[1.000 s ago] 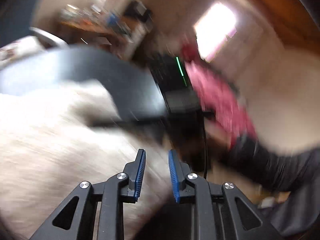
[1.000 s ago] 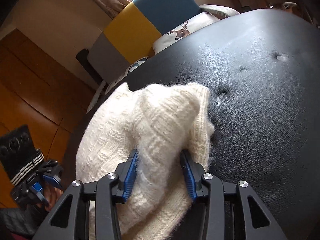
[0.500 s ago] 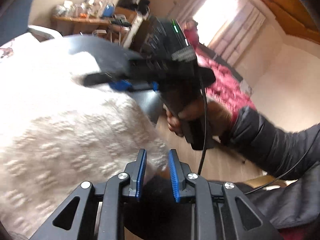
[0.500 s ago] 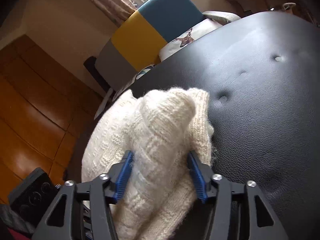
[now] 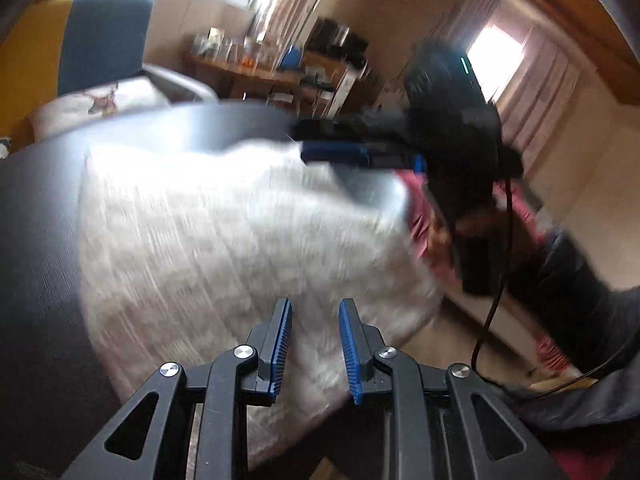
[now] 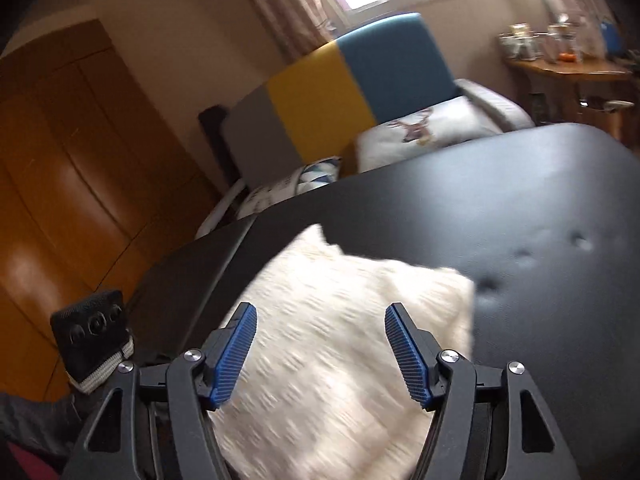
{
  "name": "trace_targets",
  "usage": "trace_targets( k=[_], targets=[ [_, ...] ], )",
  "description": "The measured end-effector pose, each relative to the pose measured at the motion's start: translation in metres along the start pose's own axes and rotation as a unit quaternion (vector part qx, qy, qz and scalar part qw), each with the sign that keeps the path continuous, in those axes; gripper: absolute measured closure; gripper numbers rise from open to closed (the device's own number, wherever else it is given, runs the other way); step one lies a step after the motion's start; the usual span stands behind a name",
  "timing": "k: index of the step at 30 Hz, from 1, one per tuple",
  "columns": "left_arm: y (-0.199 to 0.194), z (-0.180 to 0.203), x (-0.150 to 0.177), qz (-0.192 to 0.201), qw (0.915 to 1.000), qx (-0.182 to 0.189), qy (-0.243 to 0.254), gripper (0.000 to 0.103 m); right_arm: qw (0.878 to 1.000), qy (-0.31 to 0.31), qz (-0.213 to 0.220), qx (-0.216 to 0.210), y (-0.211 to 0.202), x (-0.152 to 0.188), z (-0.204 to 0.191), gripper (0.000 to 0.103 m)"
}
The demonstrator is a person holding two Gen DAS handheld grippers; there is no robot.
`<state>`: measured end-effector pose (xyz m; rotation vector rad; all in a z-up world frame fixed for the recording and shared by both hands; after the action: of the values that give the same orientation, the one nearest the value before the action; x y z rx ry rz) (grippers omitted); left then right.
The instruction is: Fold clothes
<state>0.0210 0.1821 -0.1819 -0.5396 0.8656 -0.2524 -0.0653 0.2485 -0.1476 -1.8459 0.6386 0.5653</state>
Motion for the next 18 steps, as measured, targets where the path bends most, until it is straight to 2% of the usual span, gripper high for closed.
trace_targets(
  k=[4, 5, 7, 9, 11, 14, 16, 18],
  targets=[
    [0.012, 0.0, 0.024, -0.008, 0.9998, -0.013, 0.01, 0.08, 0.998, 0.0, -0.05, 0.031, 0.031, 0.012, 0.0, 0.03],
    [0.011, 0.0, 0.023, -0.005, 1.0, -0.006, 0.002, 0.08, 0.997, 0.003, -0.064, 0.039, 0.035, 0.019, 0.004, 0.03],
    [0.007, -0.007, 0.022, 0.005, 0.9999, 0.005, -0.014, 0.08, 0.997, 0.002, -0.065, 0.032, 0.033, 0.023, 0.005, 0.03],
    [0.002, -0.006, 0.016, 0.017, 0.9998, 0.001, -0.012, 0.08, 0.997, -0.002, -0.068, 0.029, 0.028, 0.014, 0.001, 0.03],
    [-0.013, 0.002, 0.004, 0.048, 0.9988, -0.009, 0.006, 0.079, 0.997, -0.011, -0.067, 0.024, 0.024, 0.002, -0.008, 0.029],
    [-0.022, 0.007, -0.006, 0.074, 0.9966, -0.022, 0.028, 0.078, 0.997, -0.053, -0.053, -0.018, 0.024, -0.025, -0.048, 0.029],
    [-0.02, 0.002, -0.003, 0.068, 0.9971, -0.025, 0.024, 0.078, 0.994, -0.091, -0.052, -0.043, 0.032, -0.039, -0.083, 0.029],
    [-0.007, -0.008, 0.01, 0.048, 0.9987, -0.019, -0.001, 0.078, 0.987, -0.124, -0.069, -0.073, 0.055, -0.046, -0.118, 0.029]
  ],
)
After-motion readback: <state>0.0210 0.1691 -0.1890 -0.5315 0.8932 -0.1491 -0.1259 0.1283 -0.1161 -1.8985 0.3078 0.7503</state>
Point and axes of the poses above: each gripper's, at about its wrist camera, not at the fingertips, and y roughly the way its jaws point, z to its right, x to its underside, the point moved 10 cm from there along y, roughly the way its jaws point, and after that the axes turned 12 degrees about x, right-handed, at the moved point
